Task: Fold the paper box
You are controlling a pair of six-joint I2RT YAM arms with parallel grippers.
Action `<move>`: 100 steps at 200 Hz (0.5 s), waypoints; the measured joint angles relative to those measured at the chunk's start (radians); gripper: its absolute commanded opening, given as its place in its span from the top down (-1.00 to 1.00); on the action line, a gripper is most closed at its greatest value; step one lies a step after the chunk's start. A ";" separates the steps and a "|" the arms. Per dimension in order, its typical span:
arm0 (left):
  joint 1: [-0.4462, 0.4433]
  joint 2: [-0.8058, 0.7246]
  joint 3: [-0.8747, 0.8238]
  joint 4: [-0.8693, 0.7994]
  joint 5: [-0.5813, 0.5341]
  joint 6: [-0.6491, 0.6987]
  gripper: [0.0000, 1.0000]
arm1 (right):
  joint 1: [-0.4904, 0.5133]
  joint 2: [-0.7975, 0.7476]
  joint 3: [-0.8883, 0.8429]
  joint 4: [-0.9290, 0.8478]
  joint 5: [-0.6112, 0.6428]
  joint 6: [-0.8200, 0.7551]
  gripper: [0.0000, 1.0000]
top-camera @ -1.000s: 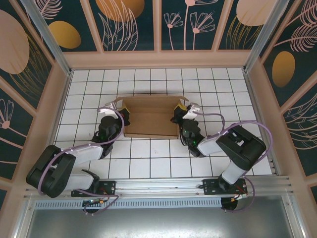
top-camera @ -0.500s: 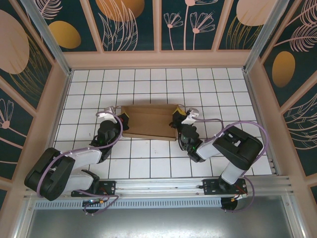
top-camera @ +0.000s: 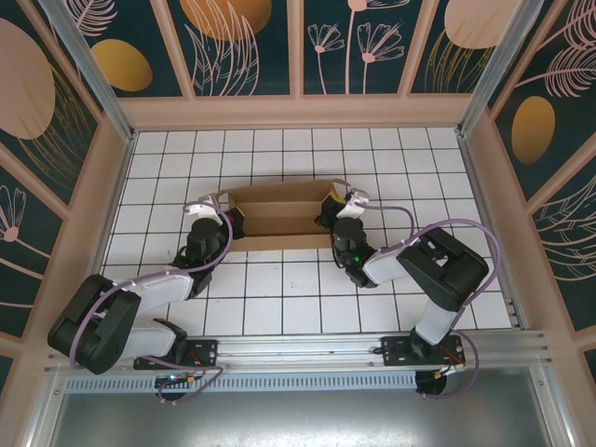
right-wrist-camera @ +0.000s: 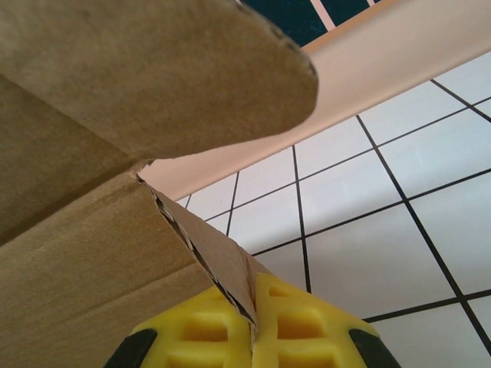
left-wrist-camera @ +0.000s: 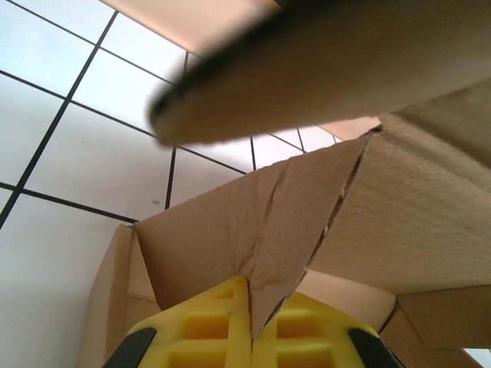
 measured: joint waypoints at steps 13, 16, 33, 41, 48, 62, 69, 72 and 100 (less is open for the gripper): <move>0.000 0.003 0.016 -0.018 -0.004 0.000 1.00 | -0.014 0.001 0.005 -0.006 -0.028 0.000 1.00; 0.000 0.004 0.019 -0.024 -0.006 0.000 1.00 | -0.016 0.001 0.005 -0.007 -0.034 0.000 1.00; 0.000 0.005 0.030 -0.041 -0.010 0.000 1.00 | -0.029 0.001 0.005 -0.008 -0.063 -0.001 1.00; 0.000 0.005 0.031 -0.047 -0.013 0.000 1.00 | -0.035 0.001 0.005 -0.008 -0.079 -0.001 1.00; 0.000 0.005 0.033 -0.050 -0.014 0.000 1.00 | -0.042 0.000 0.004 -0.008 -0.095 -0.001 1.00; 0.000 0.004 0.034 -0.056 -0.014 0.000 1.00 | -0.056 -0.005 -0.003 -0.005 -0.132 -0.002 0.98; 0.000 0.003 0.034 -0.058 -0.014 0.000 1.00 | -0.064 -0.011 -0.009 -0.005 -0.153 -0.005 0.94; 0.000 0.003 0.034 -0.059 -0.014 0.000 1.00 | -0.068 -0.014 -0.011 -0.005 -0.163 -0.005 0.93; 0.000 -0.006 0.005 -0.037 -0.013 0.000 1.00 | -0.092 -0.045 -0.035 -0.011 -0.250 -0.026 0.85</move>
